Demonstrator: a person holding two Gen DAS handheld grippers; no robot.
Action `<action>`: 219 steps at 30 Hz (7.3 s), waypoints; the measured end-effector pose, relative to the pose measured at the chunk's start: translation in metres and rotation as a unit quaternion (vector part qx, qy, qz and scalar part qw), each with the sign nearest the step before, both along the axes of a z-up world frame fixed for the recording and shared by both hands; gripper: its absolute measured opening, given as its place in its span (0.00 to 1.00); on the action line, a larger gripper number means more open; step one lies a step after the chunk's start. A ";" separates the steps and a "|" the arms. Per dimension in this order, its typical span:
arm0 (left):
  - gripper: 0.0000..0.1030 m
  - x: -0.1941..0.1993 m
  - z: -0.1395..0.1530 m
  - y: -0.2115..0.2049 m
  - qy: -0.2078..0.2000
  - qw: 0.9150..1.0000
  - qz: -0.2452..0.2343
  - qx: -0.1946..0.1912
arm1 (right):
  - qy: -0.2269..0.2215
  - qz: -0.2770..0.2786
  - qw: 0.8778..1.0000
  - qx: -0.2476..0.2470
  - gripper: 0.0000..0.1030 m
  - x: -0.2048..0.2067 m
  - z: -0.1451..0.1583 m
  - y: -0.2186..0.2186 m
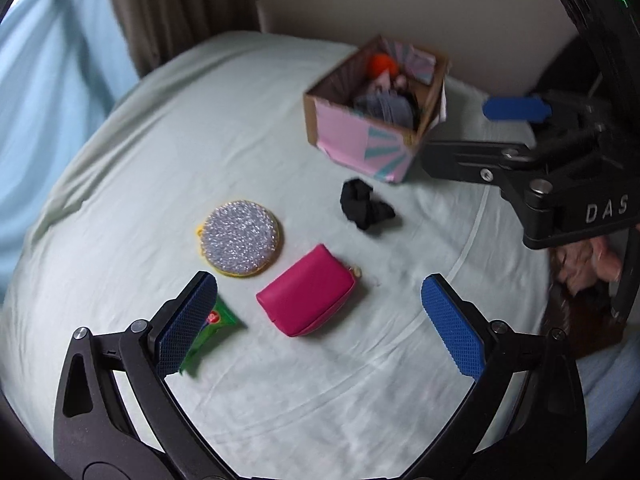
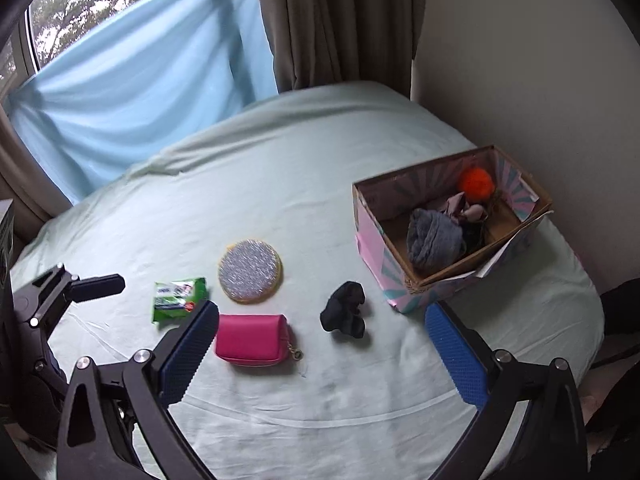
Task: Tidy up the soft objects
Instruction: 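Close the left tool on the pink pouch while the right tool grasps the black sock, then lift the pink pouch and black sock with both tools over the box, then lower both tools into the box and open them to release, then raise both open tools out of the box and move toward the wipes, then close the left tool on the green wipes pack while the right tool grasps the glitter sponge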
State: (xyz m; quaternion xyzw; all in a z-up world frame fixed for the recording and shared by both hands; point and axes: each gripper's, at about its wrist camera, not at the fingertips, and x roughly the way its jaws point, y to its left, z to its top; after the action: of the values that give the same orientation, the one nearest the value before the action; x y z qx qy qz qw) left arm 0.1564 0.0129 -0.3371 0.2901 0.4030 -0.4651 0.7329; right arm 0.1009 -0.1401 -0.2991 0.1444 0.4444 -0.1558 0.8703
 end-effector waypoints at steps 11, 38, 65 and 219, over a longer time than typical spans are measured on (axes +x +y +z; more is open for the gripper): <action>0.99 -0.002 -0.110 -0.047 -0.061 0.985 -0.135 0.091 | 0.041 0.026 0.999 0.003 1.00 0.040 -0.115 -0.025; 0.53 0.028 -0.160 -0.055 0.010 0.975 -0.180 0.128 | 0.100 0.075 0.992 0.019 0.37 0.079 -0.189 -0.040; 0.46 0.015 0.041 -0.009 -0.002 0.998 0.063 0.030 | -0.021 0.112 0.993 -0.013 0.29 0.036 0.019 -0.020; 0.96 0.115 0.019 0.102 -0.010 0.981 0.188 0.041 | 0.057 0.240 0.969 -0.008 1.00 0.156 -0.016 0.068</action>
State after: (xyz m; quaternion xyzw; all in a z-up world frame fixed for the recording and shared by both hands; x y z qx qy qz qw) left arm 0.2712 0.1152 -0.3186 0.2439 0.4616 -0.2987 0.7989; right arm 0.2569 -0.0721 -0.3146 0.0177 0.5140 0.0462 0.8564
